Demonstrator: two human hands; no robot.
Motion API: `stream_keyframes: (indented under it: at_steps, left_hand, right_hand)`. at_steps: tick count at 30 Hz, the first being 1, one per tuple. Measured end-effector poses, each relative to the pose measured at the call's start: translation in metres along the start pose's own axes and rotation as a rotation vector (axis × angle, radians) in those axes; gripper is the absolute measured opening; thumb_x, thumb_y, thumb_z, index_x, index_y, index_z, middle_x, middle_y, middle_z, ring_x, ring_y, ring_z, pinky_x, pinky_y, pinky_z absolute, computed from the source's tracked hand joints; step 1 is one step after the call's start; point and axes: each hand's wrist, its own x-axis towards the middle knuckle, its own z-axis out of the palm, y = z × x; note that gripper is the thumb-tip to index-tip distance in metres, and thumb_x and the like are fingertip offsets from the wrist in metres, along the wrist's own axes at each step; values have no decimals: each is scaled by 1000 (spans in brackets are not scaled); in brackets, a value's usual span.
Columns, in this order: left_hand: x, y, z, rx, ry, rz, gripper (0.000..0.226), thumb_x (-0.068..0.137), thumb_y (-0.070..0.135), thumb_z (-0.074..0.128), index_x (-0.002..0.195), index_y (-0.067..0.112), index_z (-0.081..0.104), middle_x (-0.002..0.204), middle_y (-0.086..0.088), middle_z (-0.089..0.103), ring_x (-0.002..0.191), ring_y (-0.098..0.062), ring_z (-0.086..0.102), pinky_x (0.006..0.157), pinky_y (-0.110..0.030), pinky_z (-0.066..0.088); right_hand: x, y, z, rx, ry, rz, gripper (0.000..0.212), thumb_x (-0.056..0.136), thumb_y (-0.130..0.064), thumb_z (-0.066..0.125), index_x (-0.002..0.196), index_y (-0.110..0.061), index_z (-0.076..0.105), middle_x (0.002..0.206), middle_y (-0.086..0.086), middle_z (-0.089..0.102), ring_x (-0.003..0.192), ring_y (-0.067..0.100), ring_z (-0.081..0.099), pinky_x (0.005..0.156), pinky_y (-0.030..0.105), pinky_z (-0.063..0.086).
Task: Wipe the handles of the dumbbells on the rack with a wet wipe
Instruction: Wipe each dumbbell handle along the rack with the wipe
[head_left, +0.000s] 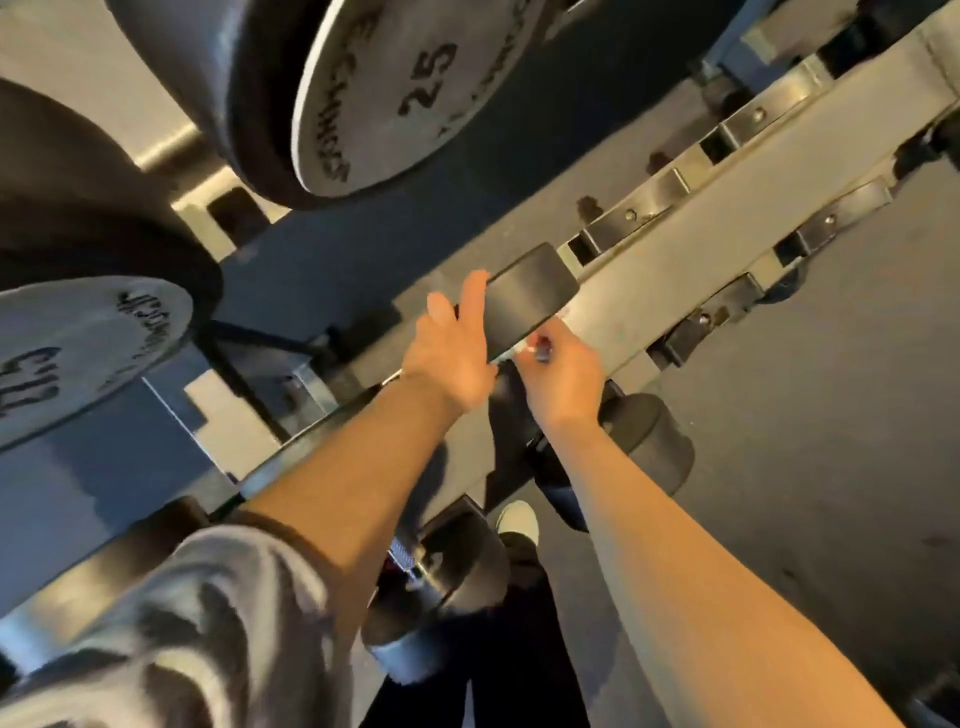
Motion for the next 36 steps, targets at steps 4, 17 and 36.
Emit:
stream_keyframes:
  at_steps: [4, 17, 36]
  left_hand:
    - [-2, 3, 0, 6, 33, 11, 92, 83, 13, 73, 150, 21, 11, 128, -20, 35, 105, -36, 50, 90, -41, 47]
    - [3, -1, 1, -2, -15, -10, 86, 84, 12, 67, 146, 29, 11, 124, -15, 32, 108, -33, 45, 89, -47, 48]
    - [6, -1, 2, -33, -51, -45, 93, 81, 17, 73, 144, 34, 6, 129, -13, 29, 116, -32, 39, 96, -51, 45]
  right_hand:
    - [-17, 9, -7, 59, -65, -130, 11, 88, -14, 65, 99, -15, 66, 98, 2, 65, 85, 11, 54, 77, 20, 41]
    - [35, -5, -25, 522, -204, 483, 26, 73, 5, 67, 66, -19, 59, 68, 1, 58, 63, 16, 54, 59, 21, 44]
    - [40, 8, -17, 653, -140, 524, 30, 73, 9, 64, 61, -18, 61, 70, 4, 60, 70, 20, 57, 66, 27, 49]
